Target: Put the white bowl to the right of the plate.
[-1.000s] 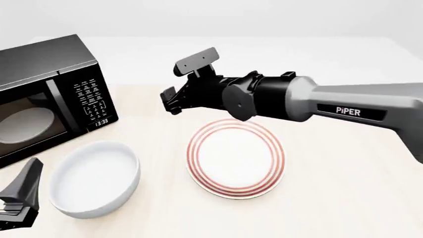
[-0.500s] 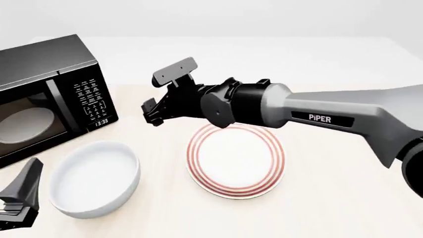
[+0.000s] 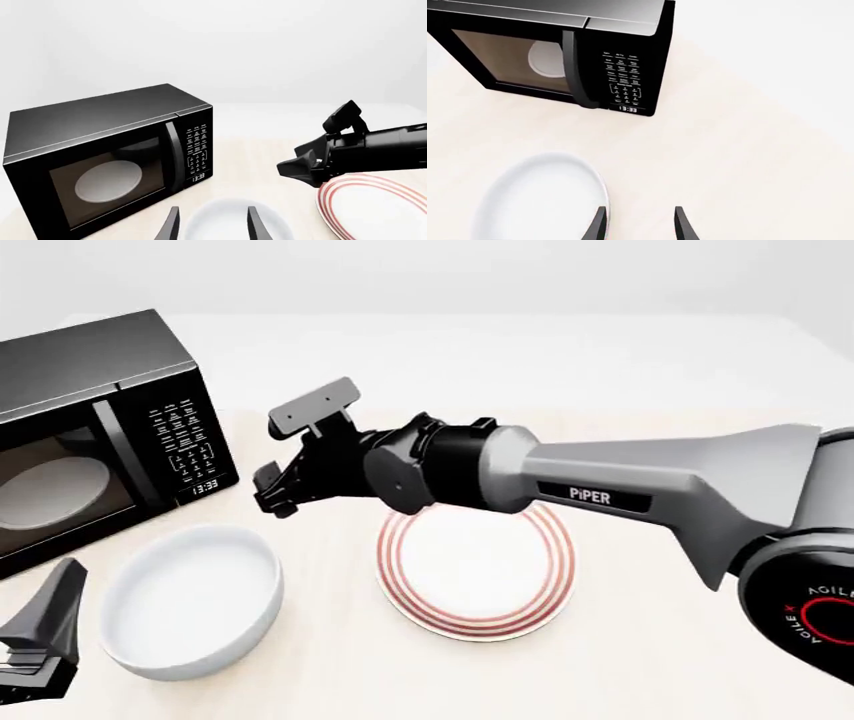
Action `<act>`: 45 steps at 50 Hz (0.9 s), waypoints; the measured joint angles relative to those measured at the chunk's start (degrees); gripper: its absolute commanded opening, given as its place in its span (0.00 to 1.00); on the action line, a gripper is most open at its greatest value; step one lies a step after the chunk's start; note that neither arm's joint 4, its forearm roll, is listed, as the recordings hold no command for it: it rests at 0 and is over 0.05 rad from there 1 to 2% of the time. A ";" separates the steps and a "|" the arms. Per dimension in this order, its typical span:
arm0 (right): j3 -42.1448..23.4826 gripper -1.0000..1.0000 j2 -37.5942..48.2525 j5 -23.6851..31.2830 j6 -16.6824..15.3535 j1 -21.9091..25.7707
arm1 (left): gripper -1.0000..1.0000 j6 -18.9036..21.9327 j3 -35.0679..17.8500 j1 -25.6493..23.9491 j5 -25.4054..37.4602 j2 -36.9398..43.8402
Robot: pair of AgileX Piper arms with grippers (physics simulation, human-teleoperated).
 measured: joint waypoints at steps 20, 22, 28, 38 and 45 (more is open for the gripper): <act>-2.85 1.00 3.66 1.76 1.34 2.00 | 1.00 0.00 0.00 0.00 0.00 0.00; -3.11 1.00 4.01 1.91 1.52 2.10 | 1.00 0.00 0.00 0.00 0.00 0.00; -3.93 1.00 5.18 2.21 2.17 2.44 | 1.00 0.00 0.00 0.00 0.00 0.00; -4.99 1.00 7.11 2.38 3.60 2.97 | 1.00 0.00 0.00 0.00 0.00 0.00; -5.41 1.00 8.21 2.37 4.65 3.42 | 1.00 0.00 0.00 0.00 0.00 0.00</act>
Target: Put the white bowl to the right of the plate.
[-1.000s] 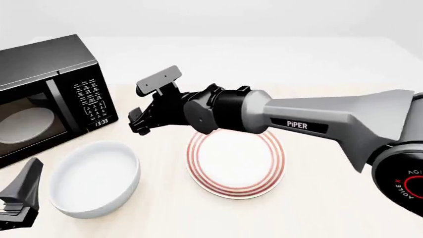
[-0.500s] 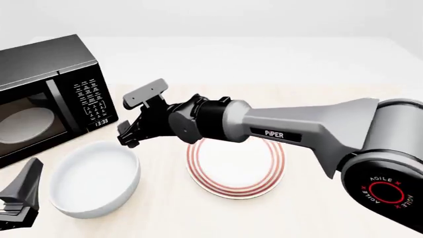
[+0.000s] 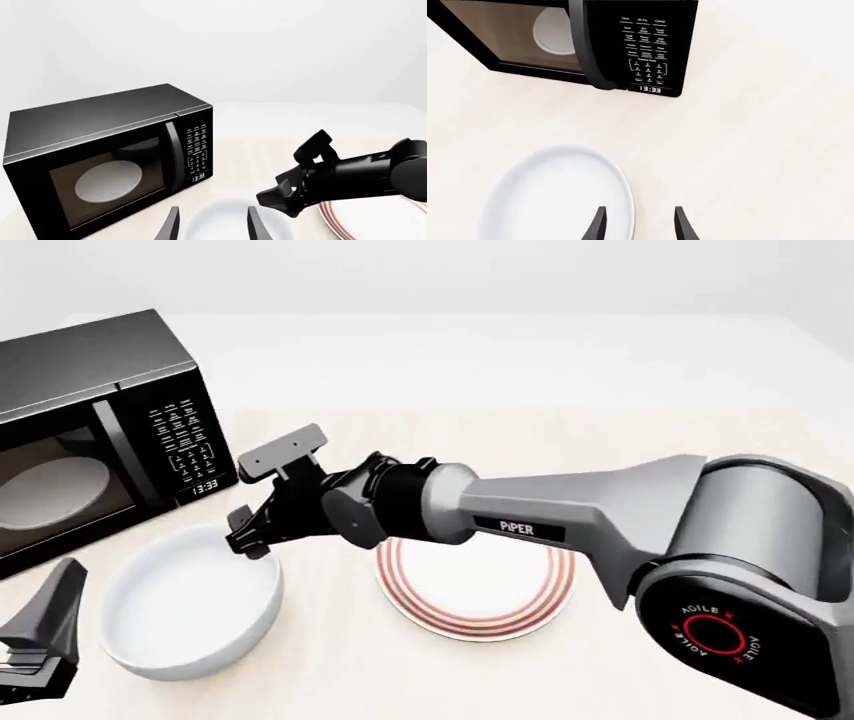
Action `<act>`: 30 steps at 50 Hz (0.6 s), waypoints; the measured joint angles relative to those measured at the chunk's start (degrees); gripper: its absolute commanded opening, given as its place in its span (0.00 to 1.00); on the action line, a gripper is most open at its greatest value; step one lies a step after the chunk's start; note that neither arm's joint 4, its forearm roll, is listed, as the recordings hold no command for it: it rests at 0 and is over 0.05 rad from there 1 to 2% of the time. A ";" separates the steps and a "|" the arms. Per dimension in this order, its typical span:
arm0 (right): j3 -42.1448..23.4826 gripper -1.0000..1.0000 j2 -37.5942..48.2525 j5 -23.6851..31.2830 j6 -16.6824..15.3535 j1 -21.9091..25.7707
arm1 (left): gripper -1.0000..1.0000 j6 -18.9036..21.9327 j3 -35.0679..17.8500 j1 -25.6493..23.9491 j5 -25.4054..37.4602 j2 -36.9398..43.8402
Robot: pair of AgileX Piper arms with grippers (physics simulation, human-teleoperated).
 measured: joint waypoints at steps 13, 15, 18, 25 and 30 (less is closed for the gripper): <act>-0.30 1.00 3.00 -1.03 2.63 0.73 | 1.00 0.00 0.00 0.00 0.00 0.00; -0.26 1.00 3.25 -1.19 2.87 0.78 | 1.00 0.00 0.00 0.00 0.00 0.00; -0.16 1.00 3.55 -1.42 3.17 0.79 | 1.00 0.00 0.00 0.00 0.00 0.00; 0.17 1.00 3.95 -1.93 3.72 0.69 | 1.00 0.00 0.00 0.00 0.00 0.00; 0.33 1.00 4.21 -2.28 4.05 0.62 | 1.00 0.00 0.00 0.00 0.00 0.00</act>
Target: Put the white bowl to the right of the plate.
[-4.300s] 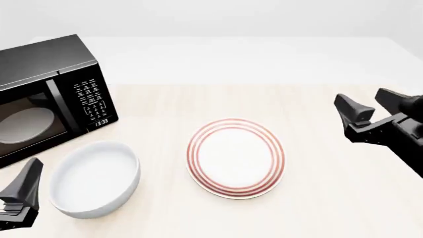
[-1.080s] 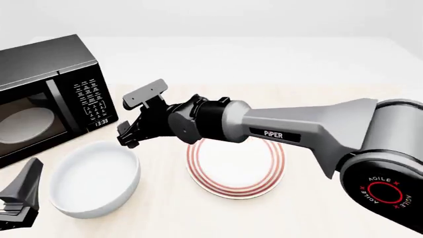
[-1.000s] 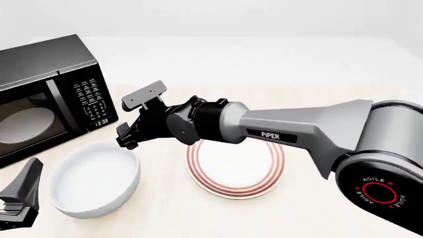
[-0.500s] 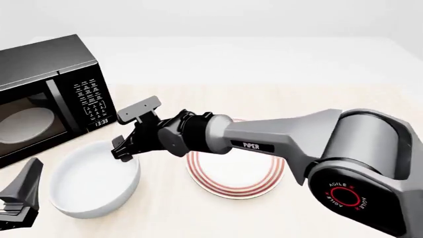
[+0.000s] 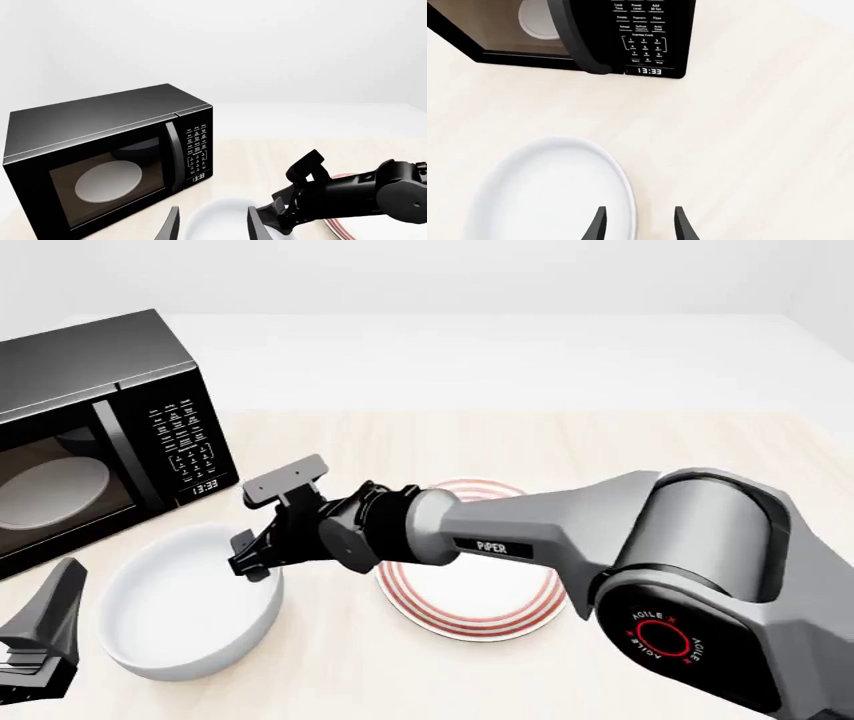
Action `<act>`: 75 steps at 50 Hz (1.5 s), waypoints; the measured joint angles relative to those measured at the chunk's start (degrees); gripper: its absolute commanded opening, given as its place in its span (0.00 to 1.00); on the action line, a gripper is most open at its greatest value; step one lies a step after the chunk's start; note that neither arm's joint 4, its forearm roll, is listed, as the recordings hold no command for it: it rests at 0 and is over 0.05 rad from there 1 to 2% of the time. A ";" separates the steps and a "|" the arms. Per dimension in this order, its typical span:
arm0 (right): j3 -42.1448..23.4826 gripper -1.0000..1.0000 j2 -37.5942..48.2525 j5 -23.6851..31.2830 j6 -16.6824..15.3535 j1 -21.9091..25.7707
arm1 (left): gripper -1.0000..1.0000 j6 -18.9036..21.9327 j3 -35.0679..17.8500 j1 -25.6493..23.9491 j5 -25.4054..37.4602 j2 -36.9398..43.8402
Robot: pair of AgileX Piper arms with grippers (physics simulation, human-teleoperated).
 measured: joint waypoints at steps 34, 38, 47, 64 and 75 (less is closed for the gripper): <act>-0.08 1.00 2.58 -1.65 1.61 -0.70 | 1.00 0.00 0.00 0.00 0.00 0.00; -0.35 1.00 3.04 -1.64 1.70 -0.70 | 1.00 0.00 0.00 0.00 0.00 0.00; -0.81 0.00 3.46 -1.69 1.20 -0.73 | 1.00 0.00 0.00 0.00 0.00 0.00; 0.99 0.00 0.89 -1.47 -0.70 -1.56 | 1.00 0.00 0.00 0.00 0.00 0.00; 5.83 0.00 -6.35 -2.29 -2.59 -3.55 | 1.00 0.00 0.00 0.00 0.00 0.00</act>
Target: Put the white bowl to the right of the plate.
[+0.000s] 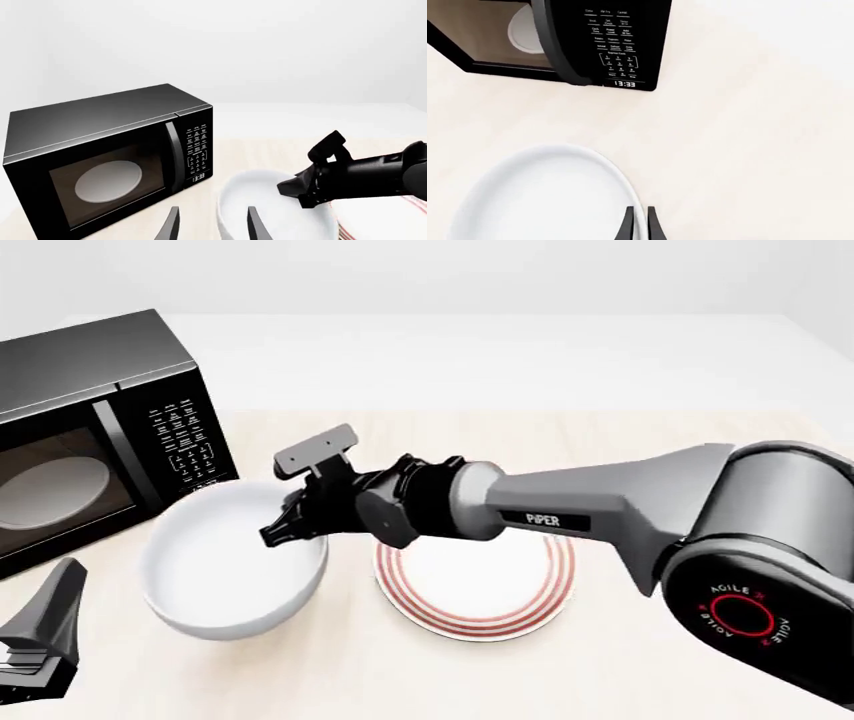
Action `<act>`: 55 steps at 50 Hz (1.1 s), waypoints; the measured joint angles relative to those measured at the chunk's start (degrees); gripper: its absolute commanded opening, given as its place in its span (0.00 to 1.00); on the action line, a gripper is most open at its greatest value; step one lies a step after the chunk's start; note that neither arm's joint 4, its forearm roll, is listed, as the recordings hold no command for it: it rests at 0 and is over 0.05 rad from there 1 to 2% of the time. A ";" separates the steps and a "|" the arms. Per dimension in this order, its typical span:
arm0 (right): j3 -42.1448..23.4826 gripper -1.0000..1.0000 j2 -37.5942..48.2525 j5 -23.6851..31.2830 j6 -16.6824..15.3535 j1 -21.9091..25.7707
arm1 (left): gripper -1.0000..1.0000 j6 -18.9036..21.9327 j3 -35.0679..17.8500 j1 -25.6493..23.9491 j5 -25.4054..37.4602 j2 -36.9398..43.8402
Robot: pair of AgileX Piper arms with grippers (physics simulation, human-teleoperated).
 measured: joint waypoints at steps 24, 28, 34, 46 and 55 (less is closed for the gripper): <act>17.14 0.00 -18.53 -4.78 -3.04 -12.40 | 1.00 0.00 0.00 0.00 0.00 0.00; 20.19 0.00 -21.73 -5.53 -3.41 -15.44 | 1.00 0.00 0.00 0.00 0.00 0.00; 24.58 0.00 -25.77 -6.64 -3.44 -20.09 | 1.00 0.00 0.00 0.00 0.00 0.00; 32.40 0.00 -32.27 -8.05 -3.08 -29.20 | 1.00 0.00 0.00 0.00 0.00 0.00; 37.42 0.00 -36.42 -9.18 -2.79 -36.99 | 1.00 0.00 0.00 0.00 0.00 0.00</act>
